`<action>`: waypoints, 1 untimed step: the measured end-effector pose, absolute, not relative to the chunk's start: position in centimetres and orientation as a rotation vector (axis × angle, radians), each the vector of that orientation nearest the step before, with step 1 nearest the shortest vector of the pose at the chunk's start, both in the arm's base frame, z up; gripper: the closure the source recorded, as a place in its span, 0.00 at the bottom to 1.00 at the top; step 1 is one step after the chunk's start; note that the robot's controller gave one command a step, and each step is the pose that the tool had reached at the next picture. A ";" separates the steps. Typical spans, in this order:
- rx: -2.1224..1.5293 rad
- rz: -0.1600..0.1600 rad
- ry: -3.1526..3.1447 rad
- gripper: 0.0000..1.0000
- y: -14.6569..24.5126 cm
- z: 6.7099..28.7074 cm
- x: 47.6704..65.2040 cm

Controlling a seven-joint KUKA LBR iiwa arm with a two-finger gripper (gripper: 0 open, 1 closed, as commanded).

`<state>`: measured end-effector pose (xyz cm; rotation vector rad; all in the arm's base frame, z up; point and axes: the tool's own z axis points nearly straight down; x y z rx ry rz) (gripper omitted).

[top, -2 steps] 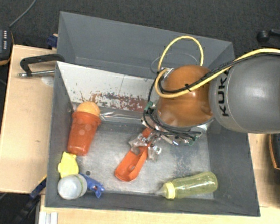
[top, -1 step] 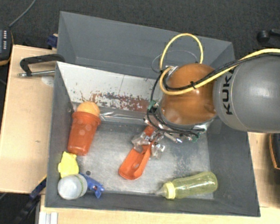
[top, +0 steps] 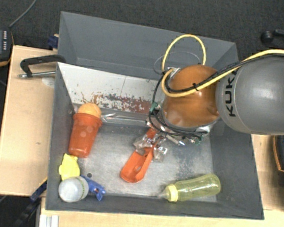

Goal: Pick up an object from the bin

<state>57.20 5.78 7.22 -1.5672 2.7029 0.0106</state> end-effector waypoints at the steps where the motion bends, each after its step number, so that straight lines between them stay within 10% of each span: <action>1: -1.585 0.010 2.690 1.00 6.0 7.2 57.2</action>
Offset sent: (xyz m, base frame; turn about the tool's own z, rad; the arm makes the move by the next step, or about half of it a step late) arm -0.0054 0.0054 0.0021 -0.0291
